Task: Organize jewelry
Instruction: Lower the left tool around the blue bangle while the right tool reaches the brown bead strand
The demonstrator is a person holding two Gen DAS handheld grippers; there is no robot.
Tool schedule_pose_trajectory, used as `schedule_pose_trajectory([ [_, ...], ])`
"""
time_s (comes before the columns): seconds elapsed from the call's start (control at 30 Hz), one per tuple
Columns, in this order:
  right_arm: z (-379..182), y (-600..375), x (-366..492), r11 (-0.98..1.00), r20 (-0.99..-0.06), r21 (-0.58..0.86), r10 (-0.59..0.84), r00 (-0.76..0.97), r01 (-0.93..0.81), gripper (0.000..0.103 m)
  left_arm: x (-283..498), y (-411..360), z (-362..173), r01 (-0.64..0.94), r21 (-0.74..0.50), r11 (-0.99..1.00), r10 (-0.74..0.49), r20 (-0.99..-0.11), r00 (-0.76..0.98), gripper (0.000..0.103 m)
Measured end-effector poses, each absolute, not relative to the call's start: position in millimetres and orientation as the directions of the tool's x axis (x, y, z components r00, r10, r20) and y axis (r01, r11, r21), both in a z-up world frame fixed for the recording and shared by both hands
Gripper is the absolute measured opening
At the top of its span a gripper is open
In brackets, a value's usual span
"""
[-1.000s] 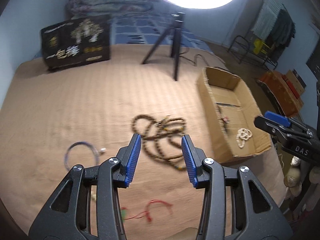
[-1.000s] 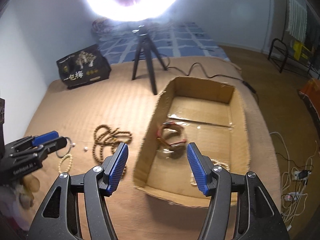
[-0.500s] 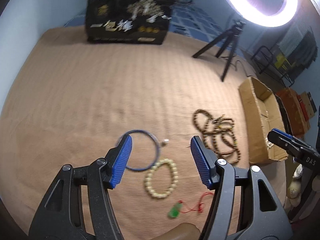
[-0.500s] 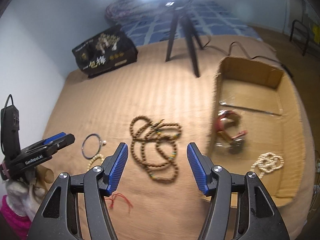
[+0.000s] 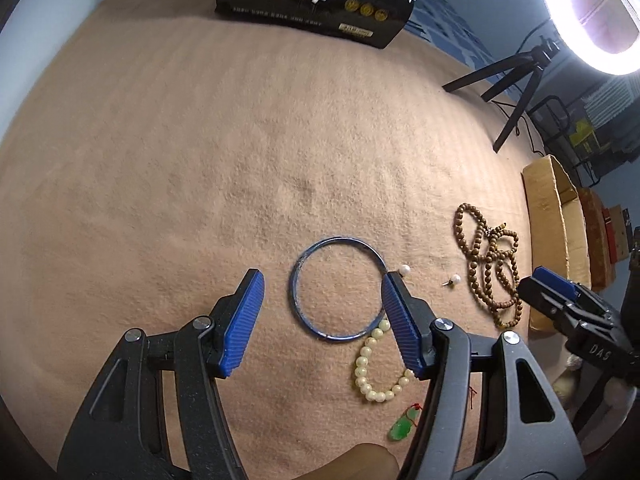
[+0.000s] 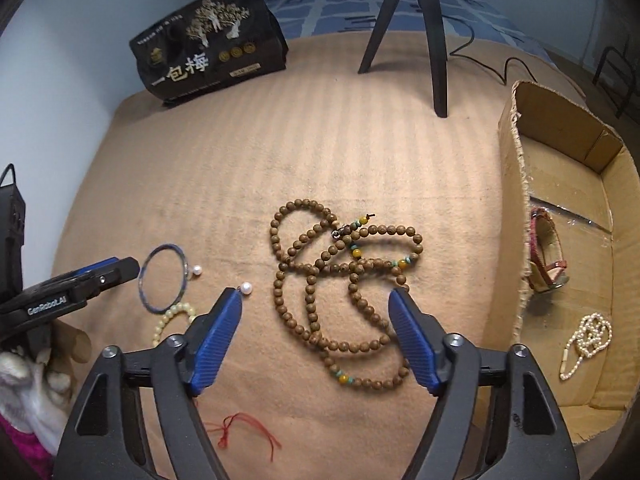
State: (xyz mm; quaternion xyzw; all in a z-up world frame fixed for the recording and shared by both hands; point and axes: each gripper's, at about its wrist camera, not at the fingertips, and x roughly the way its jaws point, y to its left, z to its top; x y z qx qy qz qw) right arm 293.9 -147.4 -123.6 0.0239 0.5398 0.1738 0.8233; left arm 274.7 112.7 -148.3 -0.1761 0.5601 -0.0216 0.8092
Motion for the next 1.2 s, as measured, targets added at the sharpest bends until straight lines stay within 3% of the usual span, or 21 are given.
schedule_pose_trajectory([
  [0.5,-150.9,-136.5,311.6,0.951,-0.905,0.233,0.288,0.311,-0.203,0.082,291.3,91.7,-168.8,-0.173,-0.324,0.930,-0.262,-0.915,0.306,0.074],
  [0.97,-166.3,-143.3,331.2,0.950,-0.896,0.308,0.307,0.320,-0.050,0.083,298.1,67.8,-173.8,-0.125,-0.209,0.970,-0.162,-0.938,0.307,0.080],
  [1.1,-168.1,-135.6,336.4,0.951,-0.896,0.304,0.304,0.324,-0.050,0.094,299.6,59.6,-175.6,-0.105,-0.175,0.979,-0.136,-0.942,0.306,0.083],
  [1.2,-169.5,-126.9,339.6,0.959,-0.902,0.276,0.281,0.326,-0.065,0.097,300.0,56.0,-176.3,-0.093,-0.151,0.984,-0.117,-0.946,0.303,0.084],
])
